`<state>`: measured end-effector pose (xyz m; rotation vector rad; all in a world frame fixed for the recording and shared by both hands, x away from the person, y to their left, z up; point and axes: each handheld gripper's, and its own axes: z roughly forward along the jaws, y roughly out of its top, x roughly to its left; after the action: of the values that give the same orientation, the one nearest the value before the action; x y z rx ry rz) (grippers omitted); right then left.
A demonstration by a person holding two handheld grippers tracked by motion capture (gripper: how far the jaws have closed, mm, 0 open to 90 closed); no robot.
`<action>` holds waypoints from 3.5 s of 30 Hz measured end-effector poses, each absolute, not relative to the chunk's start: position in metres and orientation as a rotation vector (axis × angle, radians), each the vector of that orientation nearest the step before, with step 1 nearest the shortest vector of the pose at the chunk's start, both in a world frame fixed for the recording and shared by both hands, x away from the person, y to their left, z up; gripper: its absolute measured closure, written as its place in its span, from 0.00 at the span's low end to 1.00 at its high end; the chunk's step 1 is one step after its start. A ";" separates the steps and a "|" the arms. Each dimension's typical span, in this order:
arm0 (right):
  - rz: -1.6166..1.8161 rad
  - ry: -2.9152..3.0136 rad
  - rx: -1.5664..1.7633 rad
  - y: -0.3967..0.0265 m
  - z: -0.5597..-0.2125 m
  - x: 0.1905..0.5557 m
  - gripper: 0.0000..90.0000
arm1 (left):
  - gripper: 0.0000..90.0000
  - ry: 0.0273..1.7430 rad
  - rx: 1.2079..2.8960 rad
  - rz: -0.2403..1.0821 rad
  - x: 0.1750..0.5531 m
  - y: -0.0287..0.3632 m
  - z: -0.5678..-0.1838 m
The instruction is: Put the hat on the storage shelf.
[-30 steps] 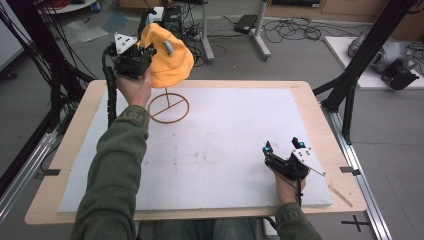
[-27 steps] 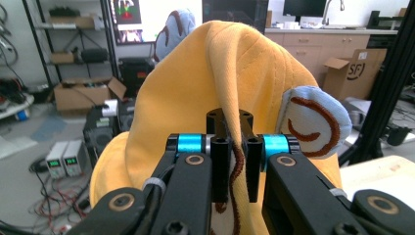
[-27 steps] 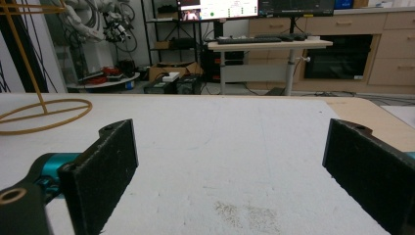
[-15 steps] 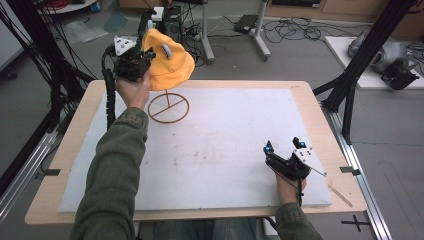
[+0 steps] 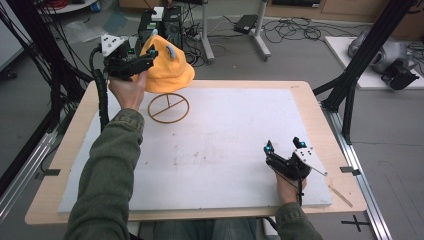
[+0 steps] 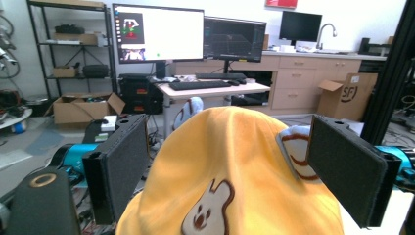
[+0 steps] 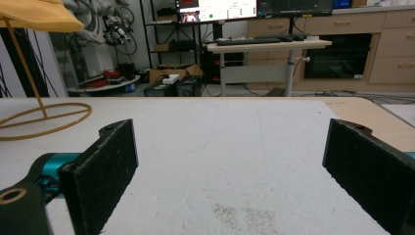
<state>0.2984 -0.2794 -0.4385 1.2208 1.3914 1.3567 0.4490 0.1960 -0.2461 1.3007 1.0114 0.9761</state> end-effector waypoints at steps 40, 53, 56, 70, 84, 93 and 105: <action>1.353 1.349 1.232 -0.279 -0.438 0.290 0.06 | 0.18 1.240 1.195 1.138 0.256 0.295 -0.439; 1.357 1.359 1.246 -0.278 -0.439 0.291 0.06 | 0.18 1.201 1.204 1.151 0.256 0.290 -0.436; 1.356 1.362 1.246 -0.278 -0.439 0.291 0.06 | 0.18 1.202 1.204 1.150 0.257 0.291 -0.436; 1.345 1.364 1.228 -0.273 -0.438 0.290 0.06 | 0.18 1.199 1.197 1.139 0.254 0.298 -0.435; 1.341 1.370 1.232 -0.276 -0.439 0.289 0.06 | 0.18 1.198 1.194 1.134 0.254 0.297 -0.435; 1.337 1.362 1.244 -0.279 -0.439 0.287 0.06 | 0.19 1.189 1.214 1.126 0.258 0.293 -0.435; 1.331 1.383 1.224 -0.276 -0.440 0.290 0.06 | 0.19 1.190 1.208 1.116 0.256 0.296 -0.436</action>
<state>0.2905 -0.2756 -0.4396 1.2243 1.3825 1.3314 0.2557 0.2960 -0.4358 1.2082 1.1905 1.1163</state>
